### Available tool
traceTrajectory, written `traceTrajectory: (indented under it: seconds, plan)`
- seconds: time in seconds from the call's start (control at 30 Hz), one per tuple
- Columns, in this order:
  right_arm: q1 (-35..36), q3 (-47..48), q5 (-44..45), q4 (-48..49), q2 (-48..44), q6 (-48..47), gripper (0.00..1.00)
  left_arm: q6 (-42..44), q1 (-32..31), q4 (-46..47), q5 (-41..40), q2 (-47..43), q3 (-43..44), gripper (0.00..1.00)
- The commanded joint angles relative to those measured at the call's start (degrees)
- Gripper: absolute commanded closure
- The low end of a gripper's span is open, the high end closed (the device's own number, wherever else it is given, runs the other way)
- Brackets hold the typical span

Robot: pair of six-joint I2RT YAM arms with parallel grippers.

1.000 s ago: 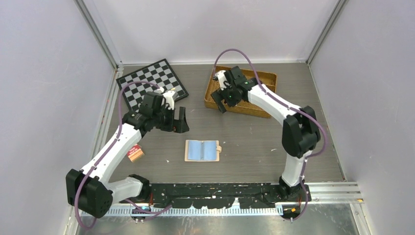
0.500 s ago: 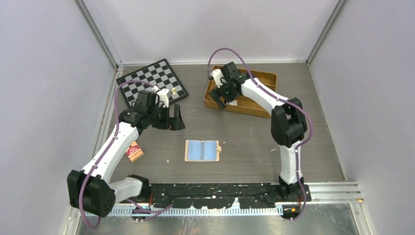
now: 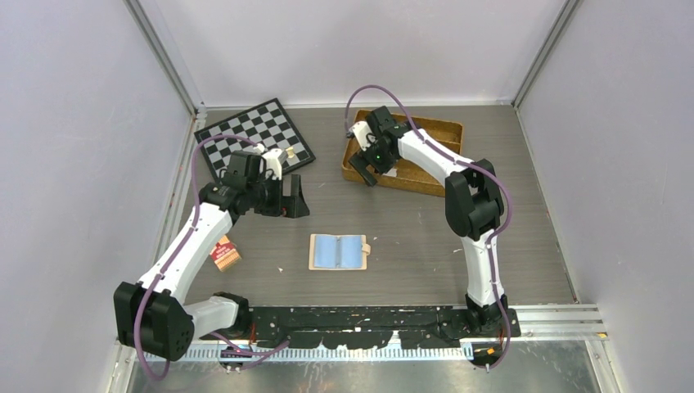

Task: Put the credit cards into the card holder
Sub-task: Pick up the credit card from the storage box.

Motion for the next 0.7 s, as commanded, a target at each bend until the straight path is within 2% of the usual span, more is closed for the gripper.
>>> traceTrajectory:
  seconds: [0.0,0.17,0.43,0.67]
  plan:
    - [0.16,2.23,-2.24,-3.32,-0.19,0.37,0.04,0.88,0.63,0.15,1.56,0.31,-0.1,0.08]
    - [0.16,2.62,-4.37,-5.3,-1.93,1.68,0.12,0.71,0.98,0.08,1.94,0.58,-0.16,0.08]
    - [0.1,4.02,-5.25,-8.06,-1.59,2.37,0.34,0.71,1.35,0.13,2.14,0.59,-0.1,0.08]
    - [0.16,5.4,-5.49,-9.37,-1.55,2.76,0.48,0.73,1.44,0.14,2.1,0.75,-0.13,0.08]
